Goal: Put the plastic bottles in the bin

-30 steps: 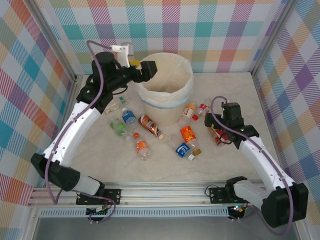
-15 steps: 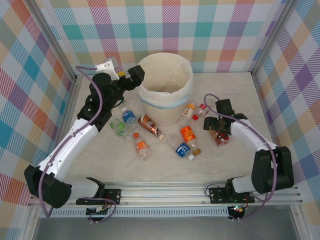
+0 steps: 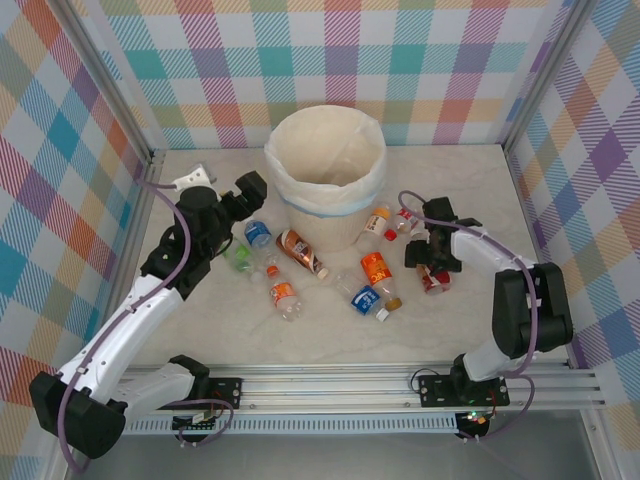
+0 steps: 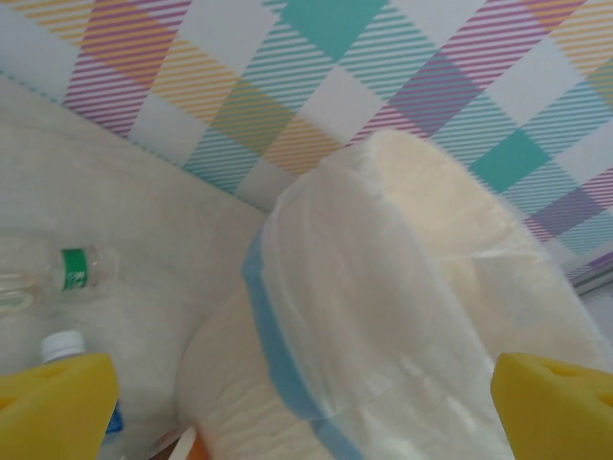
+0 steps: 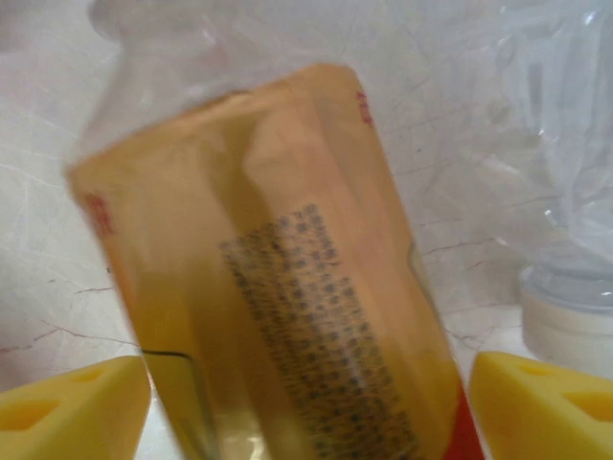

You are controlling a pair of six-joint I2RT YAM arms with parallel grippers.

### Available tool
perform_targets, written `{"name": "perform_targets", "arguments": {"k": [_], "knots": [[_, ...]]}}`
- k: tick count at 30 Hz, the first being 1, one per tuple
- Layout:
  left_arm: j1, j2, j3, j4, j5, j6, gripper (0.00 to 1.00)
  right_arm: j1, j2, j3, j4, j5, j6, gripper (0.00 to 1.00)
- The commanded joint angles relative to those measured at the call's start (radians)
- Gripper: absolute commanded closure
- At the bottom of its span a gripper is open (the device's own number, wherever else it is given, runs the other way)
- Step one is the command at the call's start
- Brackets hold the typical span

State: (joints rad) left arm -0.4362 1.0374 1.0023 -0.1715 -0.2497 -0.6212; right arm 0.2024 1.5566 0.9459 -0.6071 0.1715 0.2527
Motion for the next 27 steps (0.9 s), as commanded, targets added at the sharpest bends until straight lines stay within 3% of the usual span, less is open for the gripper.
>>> {"name": "perform_targets", "arguments": {"k": [1, 5, 12, 27], "knots": [[0.008, -0.036, -0.038, -0.090, -0.071, -0.045, 0.00, -0.003, 0.029, 0.024, -0.003, -0.085, 0.003, 0.23], [0.023, -0.065, -0.151, 0.005, -0.049, -0.122, 0.00, -0.001, 0.087, 0.042, 0.003, -0.117, 0.006, 0.27], [0.054, -0.034, -0.163, -0.013, -0.014, -0.162, 0.00, -0.001, 0.129, 0.055, 0.010, -0.045, 0.023, 0.34], [0.086, 0.032, -0.192, 0.035, 0.022, -0.246, 0.00, 0.002, -0.093, -0.090, 0.186, -0.044, 0.003, 0.49]]}}
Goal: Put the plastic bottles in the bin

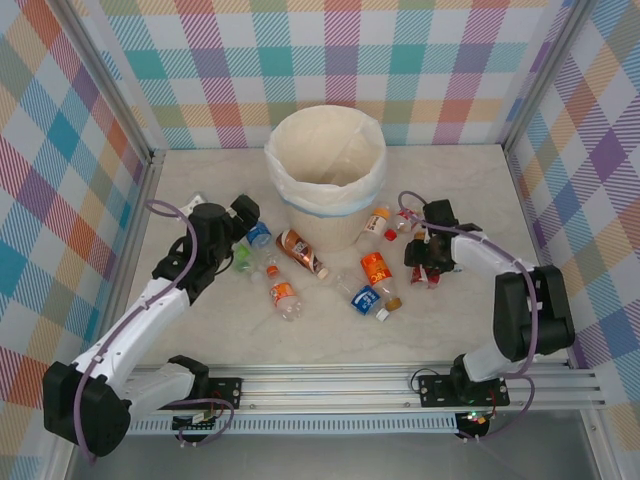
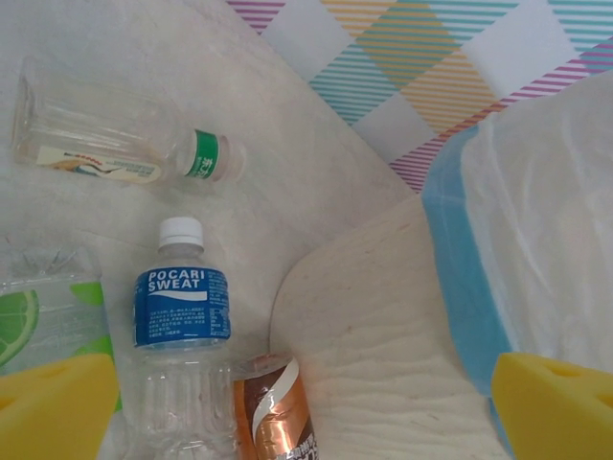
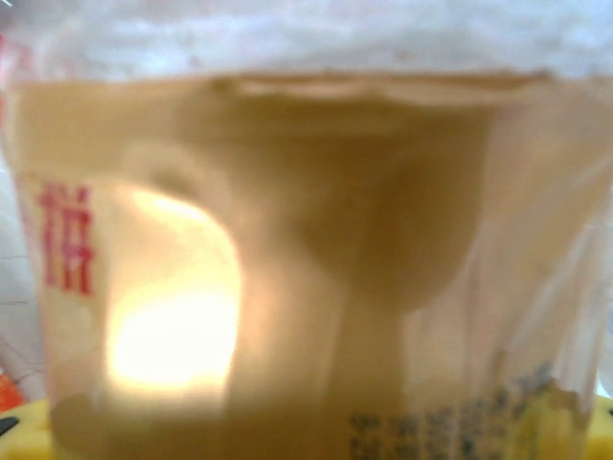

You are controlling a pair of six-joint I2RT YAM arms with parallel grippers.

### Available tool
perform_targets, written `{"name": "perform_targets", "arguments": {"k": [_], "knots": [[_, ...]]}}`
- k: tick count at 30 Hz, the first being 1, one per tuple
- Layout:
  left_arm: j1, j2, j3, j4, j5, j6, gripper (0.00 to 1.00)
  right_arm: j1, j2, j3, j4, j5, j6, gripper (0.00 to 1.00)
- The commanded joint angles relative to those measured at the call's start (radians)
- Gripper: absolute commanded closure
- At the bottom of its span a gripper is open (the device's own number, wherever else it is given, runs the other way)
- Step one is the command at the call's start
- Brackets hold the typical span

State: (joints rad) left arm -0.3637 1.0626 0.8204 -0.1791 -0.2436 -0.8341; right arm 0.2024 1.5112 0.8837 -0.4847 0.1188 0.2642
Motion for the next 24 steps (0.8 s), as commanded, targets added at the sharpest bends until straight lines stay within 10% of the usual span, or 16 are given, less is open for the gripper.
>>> {"name": "perform_targets", "arguments": {"k": [1, 24], "knots": [[0.015, 0.008, -0.013, 0.049, 0.016, -0.035, 0.00, 0.004, -0.069, -0.041, 0.081, 0.007, -0.008, 0.49], [0.042, 0.012, -0.055, 0.066, 0.045, -0.073, 0.00, 0.005, -0.611, -0.054, 0.479, -0.258, 0.107, 0.54]]}}
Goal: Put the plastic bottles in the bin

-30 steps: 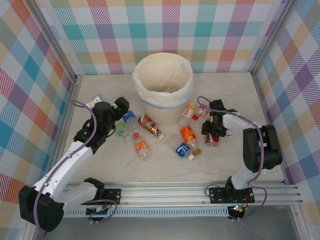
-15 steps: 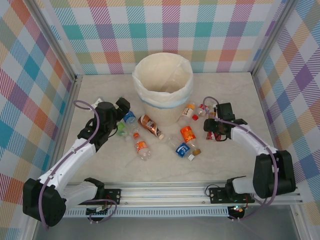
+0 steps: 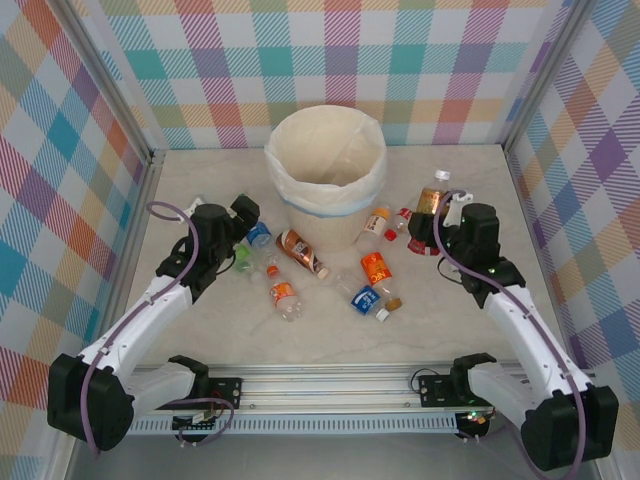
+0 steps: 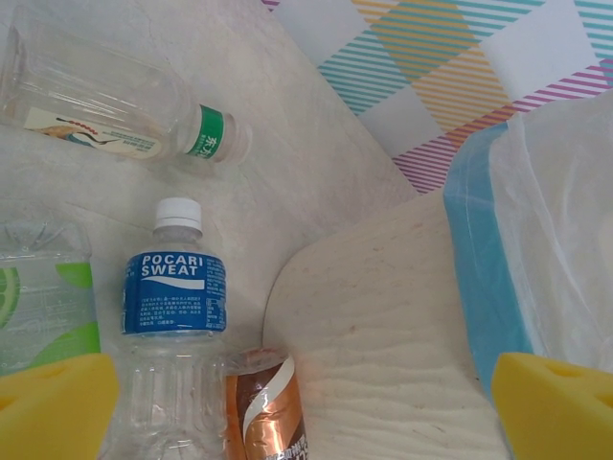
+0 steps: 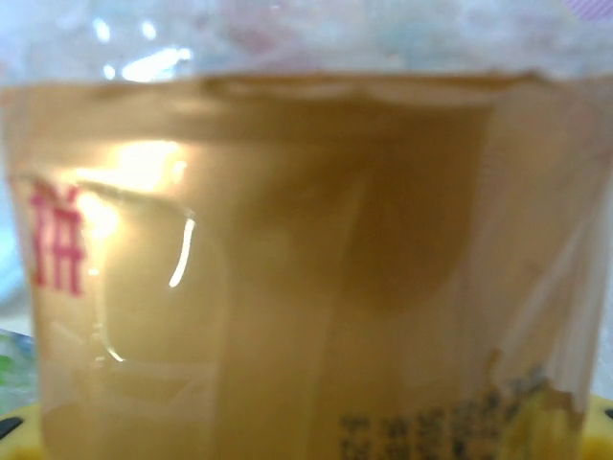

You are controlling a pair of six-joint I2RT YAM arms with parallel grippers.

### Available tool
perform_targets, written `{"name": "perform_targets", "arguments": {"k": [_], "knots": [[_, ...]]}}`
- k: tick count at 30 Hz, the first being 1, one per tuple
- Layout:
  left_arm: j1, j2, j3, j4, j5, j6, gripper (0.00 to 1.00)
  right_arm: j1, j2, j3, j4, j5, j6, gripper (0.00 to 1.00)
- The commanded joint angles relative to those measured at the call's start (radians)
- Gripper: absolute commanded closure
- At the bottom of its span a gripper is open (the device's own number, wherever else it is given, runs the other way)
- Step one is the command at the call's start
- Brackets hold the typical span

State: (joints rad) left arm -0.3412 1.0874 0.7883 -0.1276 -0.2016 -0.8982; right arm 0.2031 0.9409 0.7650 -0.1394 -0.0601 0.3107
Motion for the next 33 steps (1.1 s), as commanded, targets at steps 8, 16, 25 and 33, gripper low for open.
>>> {"name": "perform_targets", "arguments": {"k": [8, 16, 25, 33], "knots": [[0.030, -0.031, -0.054, 0.017, 0.012, -0.025, 0.00, 0.005, 0.113, 0.316, 0.217, -0.383, 0.118, 0.51], [0.041, -0.075, -0.086, -0.001, 0.018, -0.033, 0.00, 0.085, 0.433, 0.700, 0.120, -0.491, 0.063, 0.49], [0.057, -0.185, -0.144, -0.053, -0.002, -0.033, 0.00, 0.169, 0.690, 0.987, -0.060, -0.365, -0.091, 0.48], [0.073, -0.231, -0.184, -0.063, 0.022, -0.032, 0.00, 0.234, 0.861, 1.177, -0.266, -0.245, -0.195, 0.47]]}}
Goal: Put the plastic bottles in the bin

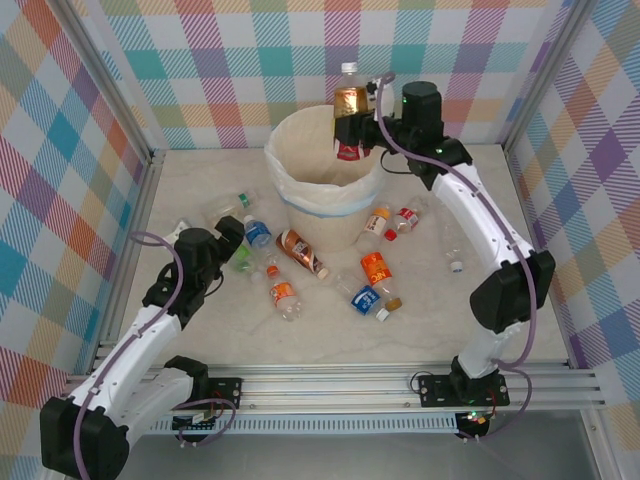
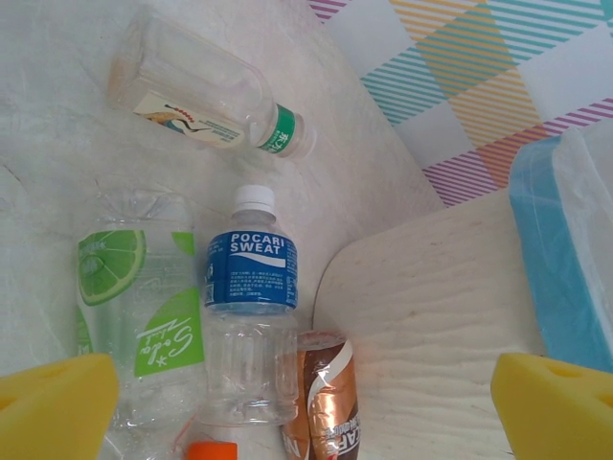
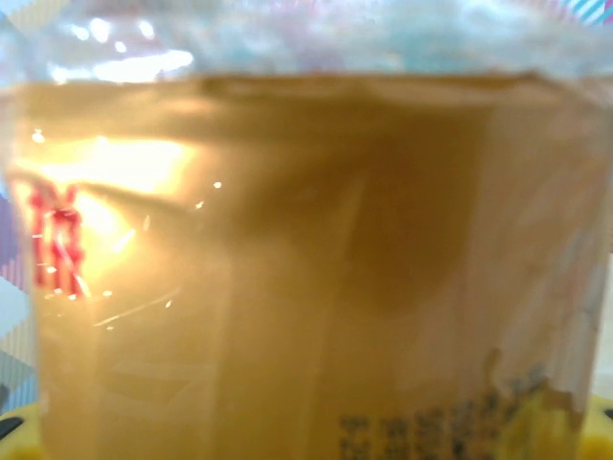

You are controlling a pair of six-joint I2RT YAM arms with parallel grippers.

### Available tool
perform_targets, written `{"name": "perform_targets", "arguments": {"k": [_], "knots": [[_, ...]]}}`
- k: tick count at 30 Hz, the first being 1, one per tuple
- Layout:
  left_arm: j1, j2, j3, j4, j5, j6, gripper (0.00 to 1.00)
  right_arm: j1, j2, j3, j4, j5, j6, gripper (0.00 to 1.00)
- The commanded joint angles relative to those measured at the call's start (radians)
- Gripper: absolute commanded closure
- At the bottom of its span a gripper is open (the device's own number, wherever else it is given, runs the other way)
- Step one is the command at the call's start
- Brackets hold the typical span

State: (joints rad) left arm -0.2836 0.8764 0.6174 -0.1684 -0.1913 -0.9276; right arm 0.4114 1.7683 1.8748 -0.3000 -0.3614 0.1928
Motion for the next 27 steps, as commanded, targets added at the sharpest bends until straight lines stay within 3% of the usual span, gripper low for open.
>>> {"name": "perform_targets", "arguments": {"k": [1, 9, 16, 27], "knots": [[0.016, -0.024, -0.013, -0.026, 0.012, -0.003, 0.00, 0.034, 0.054, 0.093, -0.134, 0.075, -0.092, 0.46], [0.029, -0.043, -0.018, -0.037, 0.013, 0.001, 0.00, 0.094, 0.258, 0.367, -0.412, 0.316, -0.195, 0.45], [0.037, -0.050, -0.021, -0.047, 0.016, -0.001, 0.00, 0.128, 0.381, 0.501, -0.544, 0.534, -0.276, 0.45], [0.044, -0.040, -0.024, -0.042, 0.011, -0.005, 0.00, 0.147, 0.467, 0.543, -0.641, 0.657, -0.322, 0.40]]}}
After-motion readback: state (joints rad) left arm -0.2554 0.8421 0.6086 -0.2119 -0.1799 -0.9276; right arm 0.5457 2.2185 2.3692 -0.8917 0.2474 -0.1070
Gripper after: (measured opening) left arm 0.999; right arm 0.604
